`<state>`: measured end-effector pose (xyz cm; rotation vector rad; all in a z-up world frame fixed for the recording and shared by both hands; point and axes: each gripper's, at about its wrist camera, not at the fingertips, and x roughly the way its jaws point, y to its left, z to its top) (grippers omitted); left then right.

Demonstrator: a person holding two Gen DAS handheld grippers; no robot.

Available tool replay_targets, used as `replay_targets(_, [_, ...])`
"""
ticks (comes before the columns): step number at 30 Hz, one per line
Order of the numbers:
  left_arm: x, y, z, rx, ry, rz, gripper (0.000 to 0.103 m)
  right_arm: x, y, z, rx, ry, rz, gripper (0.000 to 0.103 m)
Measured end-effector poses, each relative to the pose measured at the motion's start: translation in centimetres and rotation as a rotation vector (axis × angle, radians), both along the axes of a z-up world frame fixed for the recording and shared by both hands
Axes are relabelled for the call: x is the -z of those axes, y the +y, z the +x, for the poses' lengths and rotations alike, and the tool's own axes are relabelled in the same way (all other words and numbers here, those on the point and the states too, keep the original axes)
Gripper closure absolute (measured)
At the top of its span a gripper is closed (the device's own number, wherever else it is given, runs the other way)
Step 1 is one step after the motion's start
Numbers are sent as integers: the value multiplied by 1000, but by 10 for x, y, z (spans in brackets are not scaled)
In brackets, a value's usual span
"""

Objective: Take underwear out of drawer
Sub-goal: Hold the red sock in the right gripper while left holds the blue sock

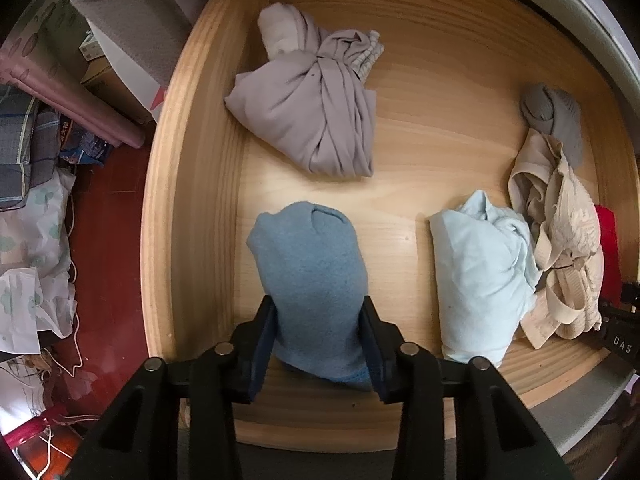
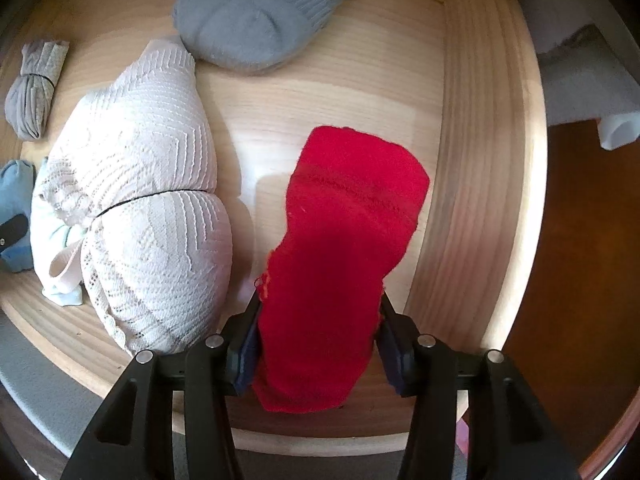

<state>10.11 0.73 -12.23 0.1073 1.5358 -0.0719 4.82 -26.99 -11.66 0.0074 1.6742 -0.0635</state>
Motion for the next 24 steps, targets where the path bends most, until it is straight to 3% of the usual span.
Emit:
replay_targets(13, [-20,13,-2,-19,-44,-46,72,2,-2,-8,13,-21,9,58])
replay_targets(24, [-73,6,-12,4,-138,-59,72,17,14,-2,7,-14,1,58])
